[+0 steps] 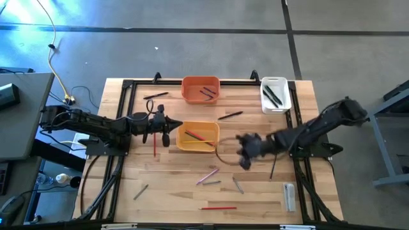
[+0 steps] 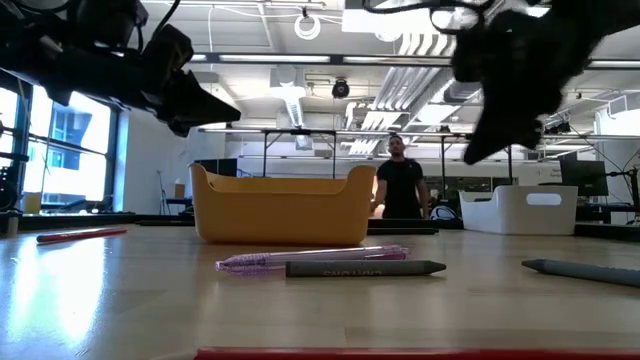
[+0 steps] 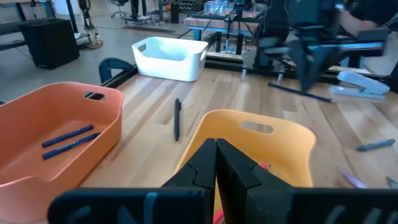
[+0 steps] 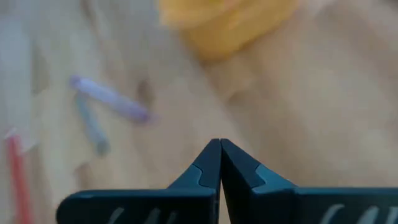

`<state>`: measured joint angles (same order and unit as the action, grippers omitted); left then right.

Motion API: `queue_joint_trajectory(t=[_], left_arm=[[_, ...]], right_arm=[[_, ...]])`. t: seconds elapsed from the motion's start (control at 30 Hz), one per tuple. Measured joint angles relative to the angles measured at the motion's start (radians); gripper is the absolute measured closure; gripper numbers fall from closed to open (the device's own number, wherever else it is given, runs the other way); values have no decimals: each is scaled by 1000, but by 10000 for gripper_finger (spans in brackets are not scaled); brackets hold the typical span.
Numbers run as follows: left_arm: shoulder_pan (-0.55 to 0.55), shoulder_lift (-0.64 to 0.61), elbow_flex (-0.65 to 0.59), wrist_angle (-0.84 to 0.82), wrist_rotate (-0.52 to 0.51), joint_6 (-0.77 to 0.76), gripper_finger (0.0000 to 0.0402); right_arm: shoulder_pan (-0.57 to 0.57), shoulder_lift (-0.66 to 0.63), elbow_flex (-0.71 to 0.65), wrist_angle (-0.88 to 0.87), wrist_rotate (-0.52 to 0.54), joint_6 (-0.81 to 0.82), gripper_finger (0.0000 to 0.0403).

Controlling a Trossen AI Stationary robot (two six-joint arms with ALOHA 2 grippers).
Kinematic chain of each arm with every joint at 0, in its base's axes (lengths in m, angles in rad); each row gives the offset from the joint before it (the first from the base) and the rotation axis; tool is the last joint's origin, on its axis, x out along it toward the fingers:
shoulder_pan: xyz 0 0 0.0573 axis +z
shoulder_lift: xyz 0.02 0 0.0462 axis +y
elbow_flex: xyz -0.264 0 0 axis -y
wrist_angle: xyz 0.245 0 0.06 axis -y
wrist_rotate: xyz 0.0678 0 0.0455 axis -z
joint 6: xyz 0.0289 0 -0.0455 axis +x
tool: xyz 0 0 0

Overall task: Sort crayons/erasers/pens/pencils in bins
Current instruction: Put the right gray crayon into the orange bin

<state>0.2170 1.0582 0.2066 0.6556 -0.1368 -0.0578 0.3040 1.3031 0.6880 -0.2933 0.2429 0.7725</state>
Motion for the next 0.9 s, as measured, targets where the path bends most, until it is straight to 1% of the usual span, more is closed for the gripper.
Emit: queue_joint_trajectory(t=[0.13, 0.27, 0.43, 0.6, 0.7, 0.9], left_arm=[[-4, 0, 0, 7, -2, 0, 401], [-4, 0, 0, 6, -2, -3, 401], [-7, 0, 0, 5, 2, -11, 401], [-28, 0, 0, 0, 2, -36, 401], [-52, 0, 0, -2, 3, -44, 401], [-108, 0, 0, -9, 0, -43, 401]], right_arm=[[162, 57, 11, -27, 38, 216, 403], [267, 179, 109, -105, 50, 304, 403], [326, 343, 269, -232, 23, 351, 403], [329, 459, 397, -332, -92, 404, 397], [326, 497, 437, -345, -115, 409, 370], [311, 512, 442, -337, -116, 432, 286]])
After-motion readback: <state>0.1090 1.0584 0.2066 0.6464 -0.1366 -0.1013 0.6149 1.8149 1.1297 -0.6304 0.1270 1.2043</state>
